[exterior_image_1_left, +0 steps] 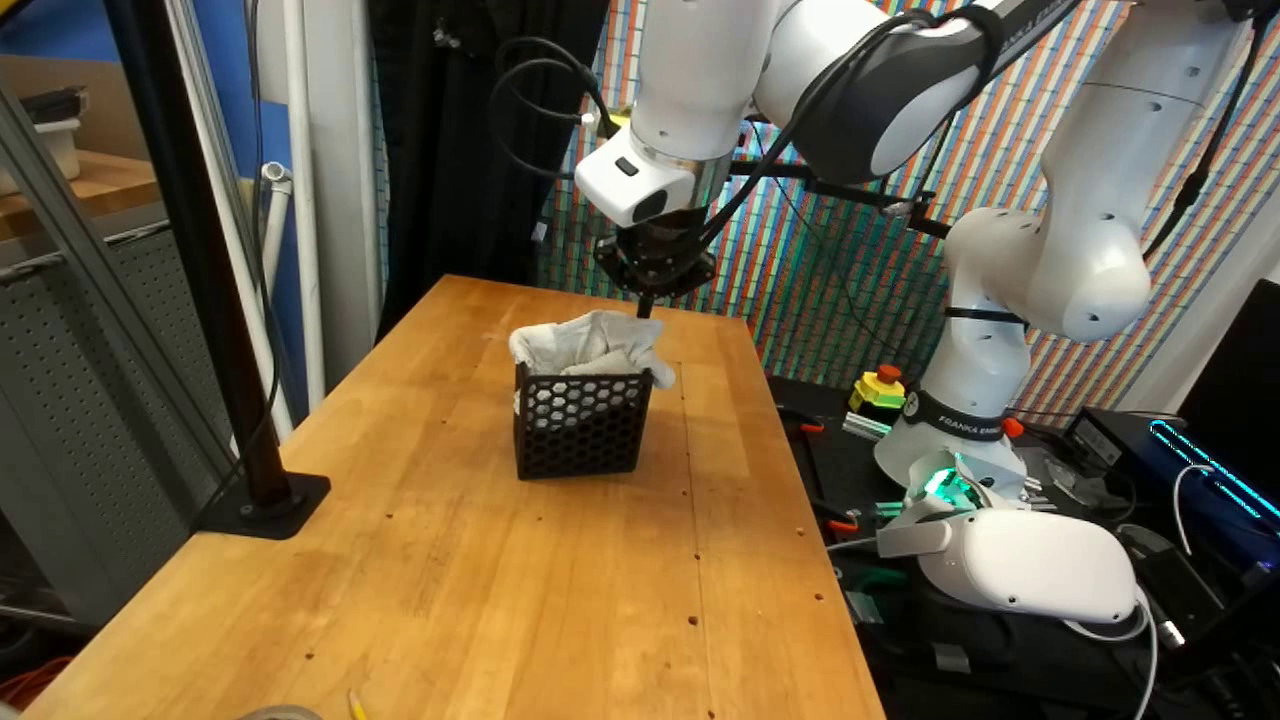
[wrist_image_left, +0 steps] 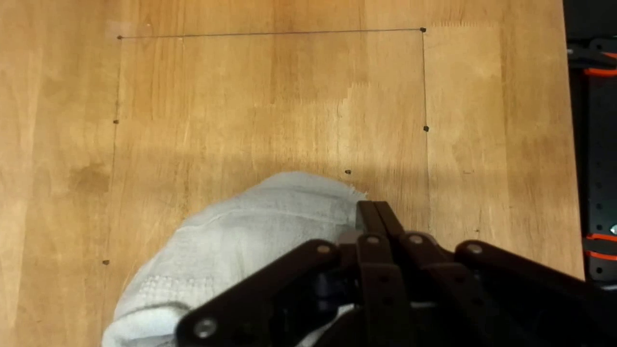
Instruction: Place the towel in the basket
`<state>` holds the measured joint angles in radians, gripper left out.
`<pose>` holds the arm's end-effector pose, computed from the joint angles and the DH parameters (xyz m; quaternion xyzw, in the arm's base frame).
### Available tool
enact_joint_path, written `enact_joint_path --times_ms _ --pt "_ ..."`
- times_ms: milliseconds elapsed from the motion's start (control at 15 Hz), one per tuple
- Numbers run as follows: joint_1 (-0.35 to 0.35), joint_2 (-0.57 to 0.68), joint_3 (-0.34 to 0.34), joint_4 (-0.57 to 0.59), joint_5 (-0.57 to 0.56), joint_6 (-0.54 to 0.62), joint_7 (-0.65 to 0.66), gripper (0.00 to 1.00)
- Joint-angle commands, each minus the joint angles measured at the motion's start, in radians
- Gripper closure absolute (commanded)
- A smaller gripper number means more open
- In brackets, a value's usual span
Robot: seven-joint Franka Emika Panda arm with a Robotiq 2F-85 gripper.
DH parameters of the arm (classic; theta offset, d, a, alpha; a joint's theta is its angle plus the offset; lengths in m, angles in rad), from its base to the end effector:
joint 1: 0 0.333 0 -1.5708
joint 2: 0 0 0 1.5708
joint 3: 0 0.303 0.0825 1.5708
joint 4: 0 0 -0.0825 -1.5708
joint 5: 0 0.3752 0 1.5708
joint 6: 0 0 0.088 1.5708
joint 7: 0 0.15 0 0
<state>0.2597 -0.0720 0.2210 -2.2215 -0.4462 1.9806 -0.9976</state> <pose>0.4520 0.1858 0.3506 0.6468 0.7305 -0.1329 0.1741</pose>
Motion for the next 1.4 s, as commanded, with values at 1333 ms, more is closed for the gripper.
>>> enact_joint_path --times_ms 1333 --pt "-0.071 0.2 0.011 0.095 0.163 0.315 -0.303 0.94"
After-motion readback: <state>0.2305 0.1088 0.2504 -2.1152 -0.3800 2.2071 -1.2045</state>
